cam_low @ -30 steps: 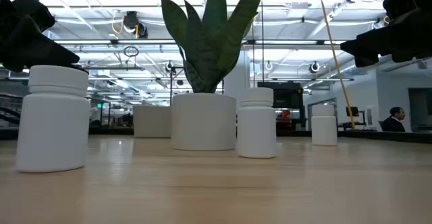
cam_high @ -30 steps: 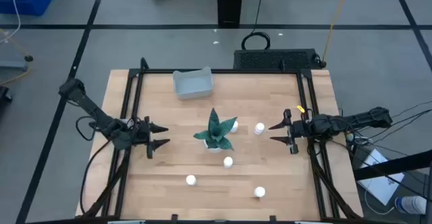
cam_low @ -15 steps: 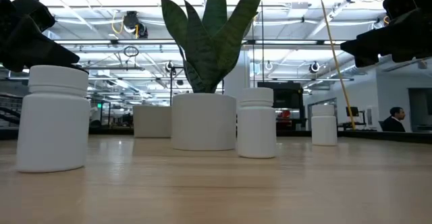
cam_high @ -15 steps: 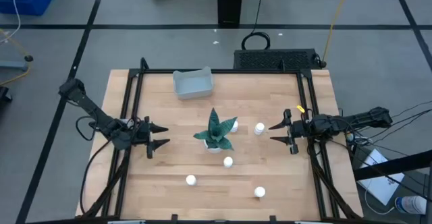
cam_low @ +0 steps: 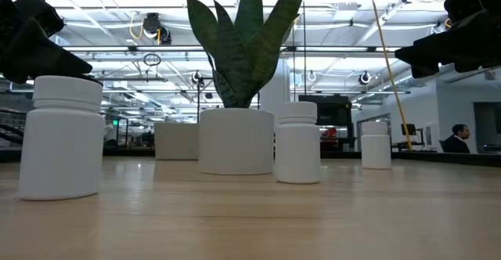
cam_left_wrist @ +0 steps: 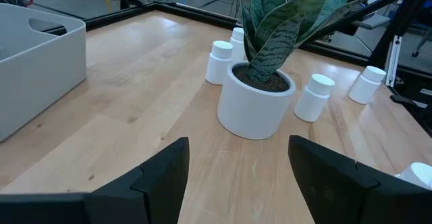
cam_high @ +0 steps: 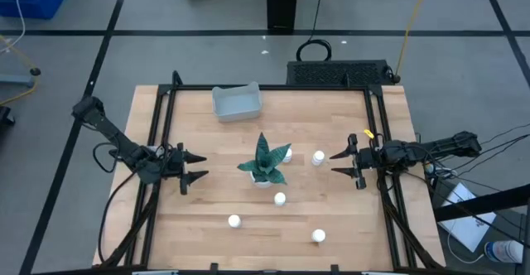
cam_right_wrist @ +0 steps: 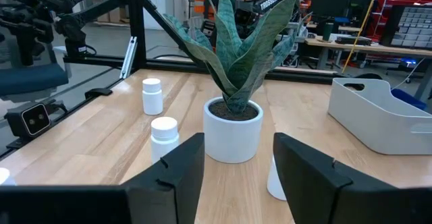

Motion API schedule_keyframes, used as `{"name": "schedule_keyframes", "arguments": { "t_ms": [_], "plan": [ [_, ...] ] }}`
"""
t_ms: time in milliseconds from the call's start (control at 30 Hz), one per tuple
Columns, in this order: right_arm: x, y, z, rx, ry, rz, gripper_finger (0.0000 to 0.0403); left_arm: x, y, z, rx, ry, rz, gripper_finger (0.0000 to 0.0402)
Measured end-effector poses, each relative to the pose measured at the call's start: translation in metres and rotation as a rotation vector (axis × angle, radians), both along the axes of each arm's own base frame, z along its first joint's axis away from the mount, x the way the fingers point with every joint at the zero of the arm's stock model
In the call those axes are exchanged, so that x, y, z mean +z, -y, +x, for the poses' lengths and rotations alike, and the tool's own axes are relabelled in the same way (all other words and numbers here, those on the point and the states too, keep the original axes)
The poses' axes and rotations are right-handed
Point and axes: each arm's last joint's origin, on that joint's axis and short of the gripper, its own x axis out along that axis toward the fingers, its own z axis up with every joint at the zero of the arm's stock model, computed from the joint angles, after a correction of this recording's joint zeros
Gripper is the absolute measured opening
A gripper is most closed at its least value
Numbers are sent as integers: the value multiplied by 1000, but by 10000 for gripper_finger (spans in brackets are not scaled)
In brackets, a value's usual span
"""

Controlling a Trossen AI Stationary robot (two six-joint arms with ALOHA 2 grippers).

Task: Pick and place pill bottles into a basket

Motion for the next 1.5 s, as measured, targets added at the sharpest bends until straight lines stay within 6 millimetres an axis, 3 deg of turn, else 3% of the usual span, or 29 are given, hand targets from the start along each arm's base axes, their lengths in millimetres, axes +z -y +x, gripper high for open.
{"name": "schedule_keyframes", "arguments": {
  "t_ms": [200, 467, 667, 1100, 1233, 1367, 1500],
  "plan": [
    [7, 4, 1, -147, 68, -21, 169, 0, 0, 0, 0, 0, 0, 257],
    [51, 6, -9, -28, 508, 684, 169, 0, 0, 0, 0, 0, 0, 257],
    [67, 15, -21, -167, 765, 901, 169, 0, 0, 0, 0, 1, -1, 257],
    [73, 23, -30, -237, 944, 1211, 169, 0, 0, 0, 1, 1, -4, 257],
    [72, 17, -22, -148, 823, 1135, 169, 0, 0, 0, 1, 1, -4, 257],
    [128, 8, -10, -86, 633, 1084, 169, 0, 0, 0, 1, 1, -5, 257],
    [170, -10, 24, -169, 239, 1000, 169, 0, 0, 0, 1, 1, -4, 257]
  ]
}}
